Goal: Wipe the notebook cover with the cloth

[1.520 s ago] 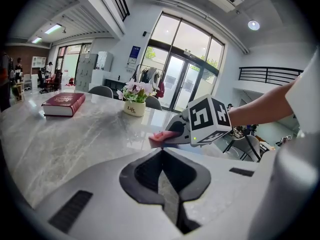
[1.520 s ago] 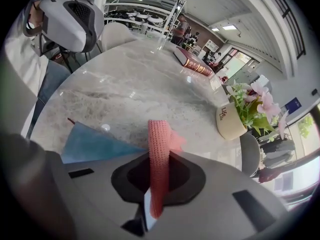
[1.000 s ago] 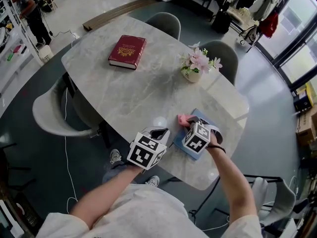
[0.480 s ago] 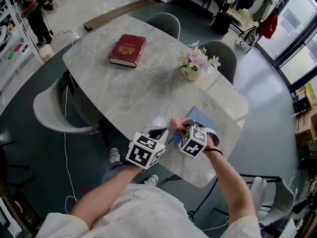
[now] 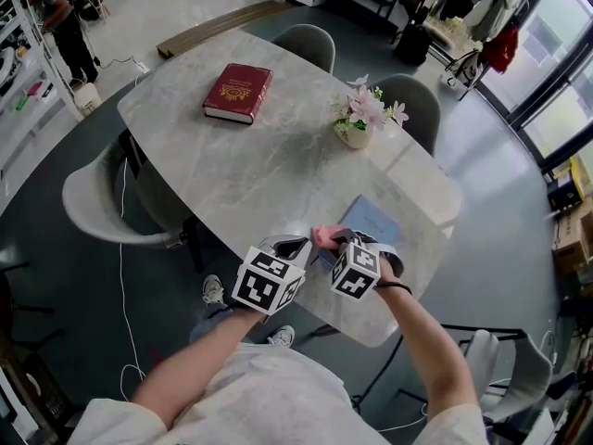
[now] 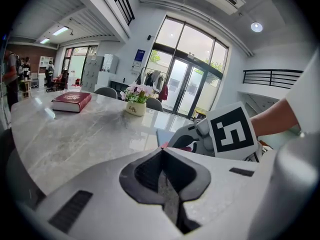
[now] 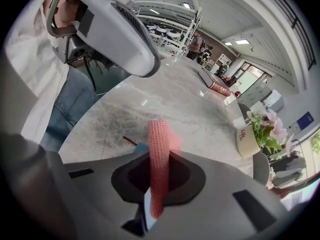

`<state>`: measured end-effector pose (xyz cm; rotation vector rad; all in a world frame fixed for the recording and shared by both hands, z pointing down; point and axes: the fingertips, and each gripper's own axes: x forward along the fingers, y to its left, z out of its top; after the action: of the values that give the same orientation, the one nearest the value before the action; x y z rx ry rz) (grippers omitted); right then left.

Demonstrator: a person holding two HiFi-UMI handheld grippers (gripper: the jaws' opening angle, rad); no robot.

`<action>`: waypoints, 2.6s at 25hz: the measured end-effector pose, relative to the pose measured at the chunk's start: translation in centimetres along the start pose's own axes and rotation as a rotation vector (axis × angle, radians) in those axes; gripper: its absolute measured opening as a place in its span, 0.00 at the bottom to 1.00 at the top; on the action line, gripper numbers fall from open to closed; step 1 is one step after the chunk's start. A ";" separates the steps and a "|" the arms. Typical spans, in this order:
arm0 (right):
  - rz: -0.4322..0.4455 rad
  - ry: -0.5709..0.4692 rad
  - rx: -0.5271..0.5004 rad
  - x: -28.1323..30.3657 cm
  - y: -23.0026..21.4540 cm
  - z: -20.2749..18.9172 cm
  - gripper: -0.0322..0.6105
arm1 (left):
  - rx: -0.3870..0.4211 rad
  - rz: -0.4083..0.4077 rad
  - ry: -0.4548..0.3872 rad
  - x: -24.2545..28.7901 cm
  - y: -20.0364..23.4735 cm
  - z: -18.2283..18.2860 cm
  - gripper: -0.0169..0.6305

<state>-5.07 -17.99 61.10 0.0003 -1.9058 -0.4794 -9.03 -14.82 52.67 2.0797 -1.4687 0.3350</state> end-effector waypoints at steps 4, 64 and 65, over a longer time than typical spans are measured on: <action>0.011 -0.017 -0.013 -0.2 0.8 0.3 0.07 | -0.009 0.010 -0.004 -0.1 -0.1 -0.2 0.04; -0.544 -0.669 1.027 -24.0 -4.9 -9.5 0.07 | 0.179 -0.064 -0.135 1.3 -10.0 9.3 0.04; -0.549 -0.674 1.039 -24.2 -4.8 -9.8 0.07 | 0.187 -0.065 -0.133 1.4 -10.2 9.2 0.04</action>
<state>11.92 -20.18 40.84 1.1866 -2.6141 0.2576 -0.16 -18.79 42.87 2.3332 -1.4909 0.3252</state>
